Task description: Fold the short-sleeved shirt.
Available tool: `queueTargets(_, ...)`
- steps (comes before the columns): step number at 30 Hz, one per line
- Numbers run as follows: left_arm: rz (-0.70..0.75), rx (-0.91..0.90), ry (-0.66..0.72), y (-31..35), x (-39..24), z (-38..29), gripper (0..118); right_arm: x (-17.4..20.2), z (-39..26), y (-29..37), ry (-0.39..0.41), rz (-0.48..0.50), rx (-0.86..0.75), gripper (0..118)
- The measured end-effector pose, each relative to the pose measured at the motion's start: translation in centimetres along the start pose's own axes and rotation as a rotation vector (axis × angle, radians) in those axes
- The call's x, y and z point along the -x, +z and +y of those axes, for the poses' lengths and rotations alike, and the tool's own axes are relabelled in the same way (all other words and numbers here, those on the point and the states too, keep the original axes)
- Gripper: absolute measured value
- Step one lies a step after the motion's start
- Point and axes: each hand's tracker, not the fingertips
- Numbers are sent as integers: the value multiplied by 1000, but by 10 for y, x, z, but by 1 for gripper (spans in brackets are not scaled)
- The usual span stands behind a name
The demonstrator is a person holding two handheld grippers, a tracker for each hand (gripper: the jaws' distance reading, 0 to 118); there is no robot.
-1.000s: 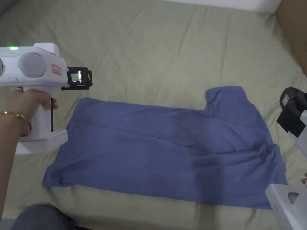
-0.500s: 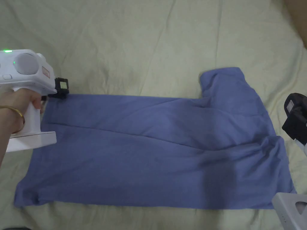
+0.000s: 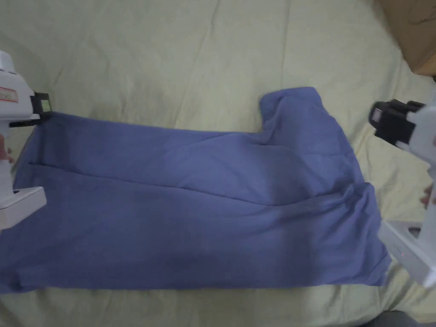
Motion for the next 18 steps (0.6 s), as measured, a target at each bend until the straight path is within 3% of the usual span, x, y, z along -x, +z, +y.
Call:
queueTargets(1,-4,-5,6,4,0,-1,0,-5,8,-13,-1,17,29,34)
queueTargets(3,-10,-19,15,9,0,-3,0,-13,21,-49,23,32,145,102)
queueTargets(4,-11,-19,19,11,1,-4,0,-15,26,-63,17,13,191,114)
queueTargets(7,-17,-23,38,11,7,-4,0,-22,30,-113,26,-4,337,115)
queueTargets(12,-11,-21,58,12,9,-6,0,-39,6,-183,0,-133,506,112)
queueTargets(14,-3,-18,52,12,9,-7,0,-45,-3,-200,-24,-137,509,101)
queueTargets(16,6,-16,50,13,4,-8,0,-46,-9,-211,-68,-117,517,80)
queueTargets(18,11,-9,50,11,4,-9,0,-47,-16,-218,-84,-97,527,70)
